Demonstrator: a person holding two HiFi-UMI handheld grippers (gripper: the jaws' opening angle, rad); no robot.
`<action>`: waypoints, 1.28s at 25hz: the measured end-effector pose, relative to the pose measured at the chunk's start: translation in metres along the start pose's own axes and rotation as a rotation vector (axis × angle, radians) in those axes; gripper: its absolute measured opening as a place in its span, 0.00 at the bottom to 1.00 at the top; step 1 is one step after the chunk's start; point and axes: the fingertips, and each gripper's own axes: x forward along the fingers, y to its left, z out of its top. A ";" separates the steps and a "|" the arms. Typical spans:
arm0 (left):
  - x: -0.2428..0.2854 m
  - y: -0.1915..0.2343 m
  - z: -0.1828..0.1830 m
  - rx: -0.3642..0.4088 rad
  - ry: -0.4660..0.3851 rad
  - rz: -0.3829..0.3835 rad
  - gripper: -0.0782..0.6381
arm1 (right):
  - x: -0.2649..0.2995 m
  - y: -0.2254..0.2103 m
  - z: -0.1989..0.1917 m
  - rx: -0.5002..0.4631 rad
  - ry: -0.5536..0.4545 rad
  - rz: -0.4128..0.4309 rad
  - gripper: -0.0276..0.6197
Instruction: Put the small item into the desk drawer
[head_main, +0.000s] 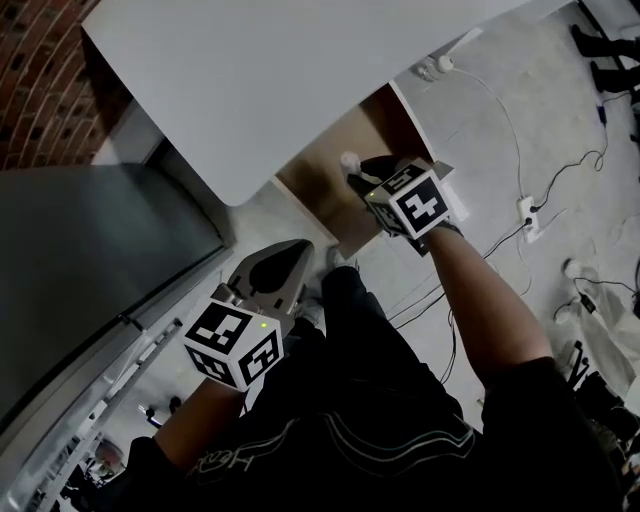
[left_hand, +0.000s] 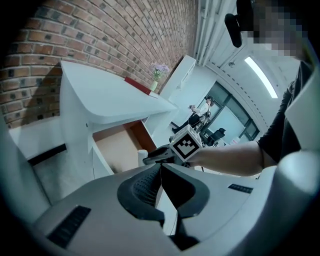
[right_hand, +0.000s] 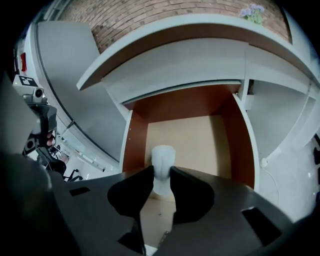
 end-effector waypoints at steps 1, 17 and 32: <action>0.000 0.004 -0.003 -0.008 0.003 0.005 0.14 | 0.007 0.000 0.001 0.006 0.014 0.012 0.22; 0.004 0.032 -0.025 -0.053 0.007 0.031 0.14 | 0.090 -0.020 -0.022 -0.049 0.253 0.023 0.23; -0.005 0.051 -0.026 -0.090 0.007 0.065 0.14 | 0.098 -0.016 -0.022 -0.031 0.260 0.075 0.32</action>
